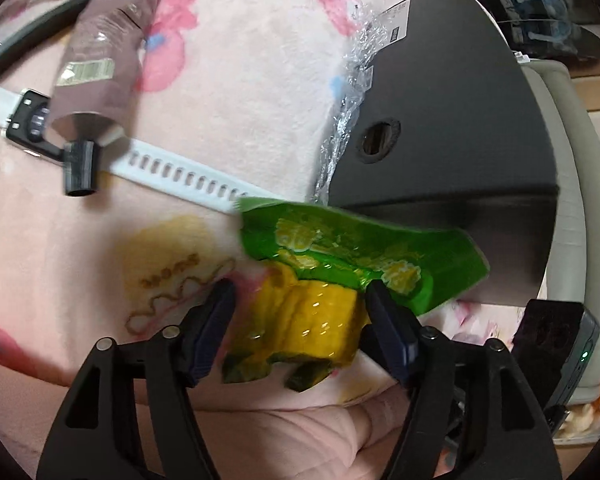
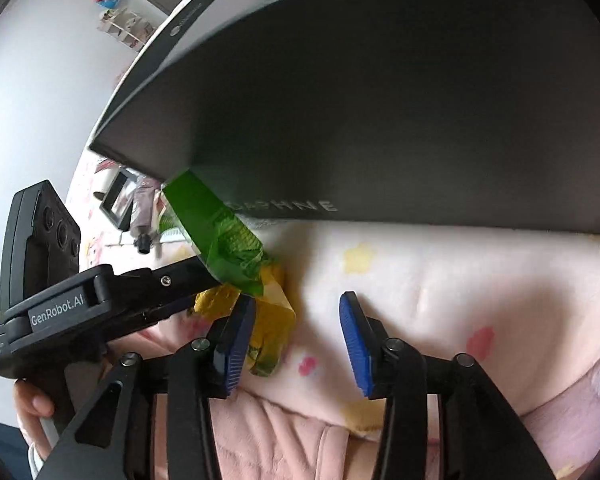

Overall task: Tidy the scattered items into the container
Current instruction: 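Carry the corn snack bag with the left tool over the black box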

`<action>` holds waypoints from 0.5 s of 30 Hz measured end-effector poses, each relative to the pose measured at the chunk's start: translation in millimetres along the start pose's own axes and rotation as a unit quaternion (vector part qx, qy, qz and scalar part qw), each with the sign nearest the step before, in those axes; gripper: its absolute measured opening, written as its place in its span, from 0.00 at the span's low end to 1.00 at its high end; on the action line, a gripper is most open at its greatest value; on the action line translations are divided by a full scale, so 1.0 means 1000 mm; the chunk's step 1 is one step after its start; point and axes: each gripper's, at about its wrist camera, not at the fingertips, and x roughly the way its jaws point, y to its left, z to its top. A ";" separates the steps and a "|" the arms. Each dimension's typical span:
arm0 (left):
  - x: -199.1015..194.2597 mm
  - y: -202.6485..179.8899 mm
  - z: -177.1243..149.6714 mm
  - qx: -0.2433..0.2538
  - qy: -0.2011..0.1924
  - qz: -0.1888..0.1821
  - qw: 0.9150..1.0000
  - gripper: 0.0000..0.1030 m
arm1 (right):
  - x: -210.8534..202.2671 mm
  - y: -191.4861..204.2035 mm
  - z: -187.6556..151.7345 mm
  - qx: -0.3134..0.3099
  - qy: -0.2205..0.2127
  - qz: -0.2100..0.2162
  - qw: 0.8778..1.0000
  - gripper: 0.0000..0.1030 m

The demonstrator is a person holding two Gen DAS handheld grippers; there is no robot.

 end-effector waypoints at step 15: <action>0.030 -0.050 0.000 0.027 -0.004 -0.029 0.999 0.42 | -0.001 0.021 -0.007 -0.022 0.007 0.035 0.999 0.38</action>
